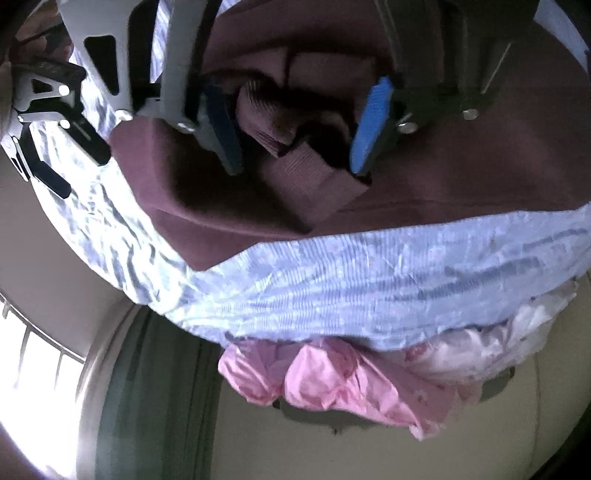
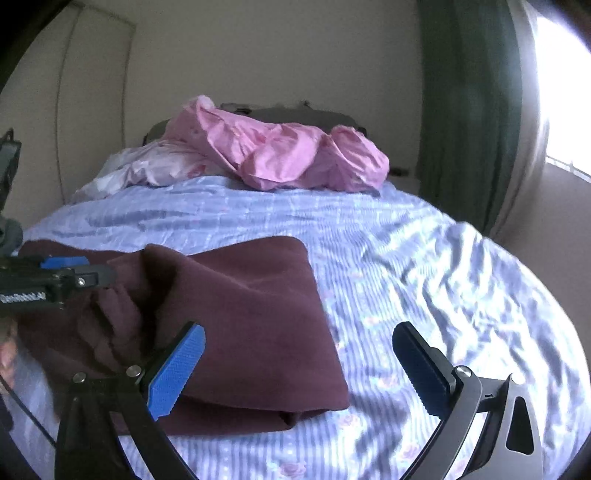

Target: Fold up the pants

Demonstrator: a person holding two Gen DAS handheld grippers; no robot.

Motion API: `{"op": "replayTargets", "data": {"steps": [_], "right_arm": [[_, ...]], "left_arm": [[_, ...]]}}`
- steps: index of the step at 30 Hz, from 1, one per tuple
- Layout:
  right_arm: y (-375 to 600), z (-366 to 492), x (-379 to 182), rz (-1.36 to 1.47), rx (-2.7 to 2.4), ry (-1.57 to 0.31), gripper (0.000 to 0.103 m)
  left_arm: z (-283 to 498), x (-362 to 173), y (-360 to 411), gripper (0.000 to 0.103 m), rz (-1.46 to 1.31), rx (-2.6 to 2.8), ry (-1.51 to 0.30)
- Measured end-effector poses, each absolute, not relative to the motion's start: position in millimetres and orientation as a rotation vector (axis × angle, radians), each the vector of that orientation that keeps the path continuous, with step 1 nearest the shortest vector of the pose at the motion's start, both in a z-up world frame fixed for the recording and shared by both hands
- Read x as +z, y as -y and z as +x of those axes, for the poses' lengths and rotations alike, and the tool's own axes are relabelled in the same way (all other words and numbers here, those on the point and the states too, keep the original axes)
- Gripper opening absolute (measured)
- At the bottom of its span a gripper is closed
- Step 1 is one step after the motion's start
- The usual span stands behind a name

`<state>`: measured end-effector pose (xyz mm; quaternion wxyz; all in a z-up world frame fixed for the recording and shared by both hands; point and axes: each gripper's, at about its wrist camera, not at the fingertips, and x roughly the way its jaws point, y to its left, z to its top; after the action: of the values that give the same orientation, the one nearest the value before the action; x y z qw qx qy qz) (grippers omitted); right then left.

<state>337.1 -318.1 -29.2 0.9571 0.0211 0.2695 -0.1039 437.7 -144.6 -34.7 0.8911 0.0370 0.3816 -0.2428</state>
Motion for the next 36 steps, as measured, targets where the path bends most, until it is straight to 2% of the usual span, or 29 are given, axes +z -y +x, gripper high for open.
{"op": "replayTargets", "data": {"steps": [1,2,7,10,14,20,22,24,33,36], "right_arm": [[321.9,337.7,-30.9,0.062,-0.209,-0.552,0.103],[324.7,338.2,-32.3,0.08,-0.208,-0.558,0.103],[332.3,338.3,-36.8,0.137,-0.2,-0.575,0.103],[330.2,338.8,-38.4,0.136,-0.194,-0.579,0.103],[325.5,339.9,-40.8,0.146,-0.181,-0.588,0.103],[319.7,338.7,-40.9,0.147,-0.167,-0.593,0.103],[320.6,337.4,-39.3,0.142,-0.174,-0.587,0.103],[324.7,335.7,-37.4,0.15,-0.174,-0.583,0.103],[337.5,332.4,-34.4,0.193,-0.182,-0.579,0.103],[336.8,332.5,-34.5,0.19,-0.184,-0.579,0.103]], "left_arm": [[439.2,-40.5,144.8,0.034,0.064,-0.511,-0.825],[439.3,-46.0,143.1,0.03,0.046,-0.524,-0.853],[418.0,-64.4,127.9,0.022,0.004,-0.583,-0.888],[408.3,-74.8,118.5,0.022,0.061,-0.586,-0.897],[412.8,-83.6,104.2,0.024,-0.005,-0.592,-0.947],[410.1,-66.5,113.7,0.029,0.061,-0.572,-0.906],[407.3,-54.7,115.6,0.039,0.068,-0.566,-0.856],[408.8,-45.3,117.3,0.041,0.057,-0.565,-0.827],[441.4,-52.7,123.1,0.04,-0.027,-0.565,-0.861],[440.0,-51.9,124.8,0.024,-0.053,-0.58,-0.85]]}}
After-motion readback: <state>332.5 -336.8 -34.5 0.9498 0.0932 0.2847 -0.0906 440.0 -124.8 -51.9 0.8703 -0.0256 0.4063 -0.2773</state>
